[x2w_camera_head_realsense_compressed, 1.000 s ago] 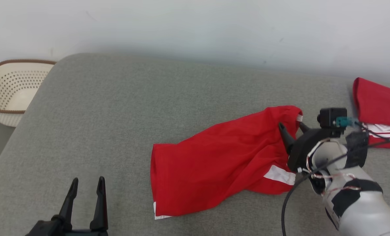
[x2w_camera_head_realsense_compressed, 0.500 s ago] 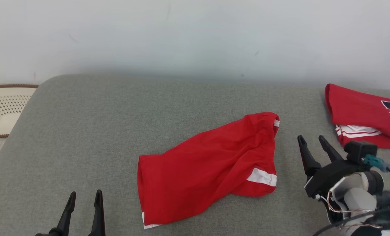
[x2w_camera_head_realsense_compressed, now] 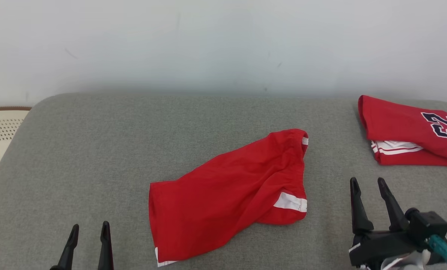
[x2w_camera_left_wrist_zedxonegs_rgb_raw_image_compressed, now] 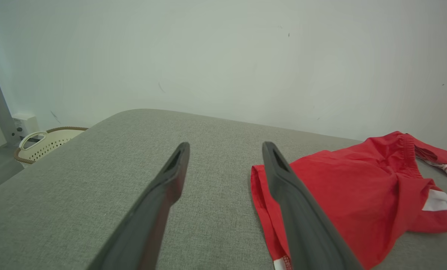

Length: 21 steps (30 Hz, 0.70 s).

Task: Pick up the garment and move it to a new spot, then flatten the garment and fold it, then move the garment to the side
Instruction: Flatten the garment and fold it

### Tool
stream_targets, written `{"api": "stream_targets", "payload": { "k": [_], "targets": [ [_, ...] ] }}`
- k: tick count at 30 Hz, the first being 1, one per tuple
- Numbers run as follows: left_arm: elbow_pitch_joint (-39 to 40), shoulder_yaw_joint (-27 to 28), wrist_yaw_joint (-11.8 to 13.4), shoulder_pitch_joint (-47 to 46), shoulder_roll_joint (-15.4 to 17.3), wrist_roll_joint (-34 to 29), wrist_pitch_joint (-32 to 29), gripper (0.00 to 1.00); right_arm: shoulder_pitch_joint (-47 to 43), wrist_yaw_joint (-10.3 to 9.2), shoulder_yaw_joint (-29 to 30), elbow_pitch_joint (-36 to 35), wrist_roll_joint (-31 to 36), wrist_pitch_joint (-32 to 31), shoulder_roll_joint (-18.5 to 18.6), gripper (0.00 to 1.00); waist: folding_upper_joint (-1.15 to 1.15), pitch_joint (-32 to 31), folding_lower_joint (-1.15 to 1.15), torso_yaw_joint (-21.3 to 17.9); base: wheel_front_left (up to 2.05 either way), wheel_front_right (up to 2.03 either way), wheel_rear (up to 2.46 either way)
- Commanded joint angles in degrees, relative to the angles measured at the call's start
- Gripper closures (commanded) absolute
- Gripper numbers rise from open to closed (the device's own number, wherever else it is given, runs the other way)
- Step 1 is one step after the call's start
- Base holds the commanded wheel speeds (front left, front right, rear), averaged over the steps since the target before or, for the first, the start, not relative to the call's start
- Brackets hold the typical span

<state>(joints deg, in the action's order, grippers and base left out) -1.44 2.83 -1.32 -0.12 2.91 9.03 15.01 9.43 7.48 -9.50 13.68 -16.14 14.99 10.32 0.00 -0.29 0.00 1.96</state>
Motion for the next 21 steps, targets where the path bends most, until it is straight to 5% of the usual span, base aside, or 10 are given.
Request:
{"api": "stream_targets", "payload": {
  "k": [1,9,21],
  "targets": [
    [0.2,0.3,0.3,0.6,0.0,-0.2,0.2,0.00,-1.2,0.03,0.6,-1.4,1.2,0.2,-0.7,0.00,0.00,-0.1,0.00,-0.4,0.00,0.00,0.00],
    [-0.2,1.1,1.0,1.5,0.1,-2.8,0.2,0.00,-7.8,0.03,2.0,-6.8,5.6,0.2,-5.0,0.00,0.00,-0.6,0.00,-1.8,0.00,0.00,0.00],
    [-1.5,2.4,3.4,2.2,0.6,-5.6,0.2,0.00,-9.5,0.03,1.5,-7.0,7.8,0.2,-6.3,0.00,0.00,-1.4,0.00,-2.3,0.00,0.00,0.00]
  ]
}}
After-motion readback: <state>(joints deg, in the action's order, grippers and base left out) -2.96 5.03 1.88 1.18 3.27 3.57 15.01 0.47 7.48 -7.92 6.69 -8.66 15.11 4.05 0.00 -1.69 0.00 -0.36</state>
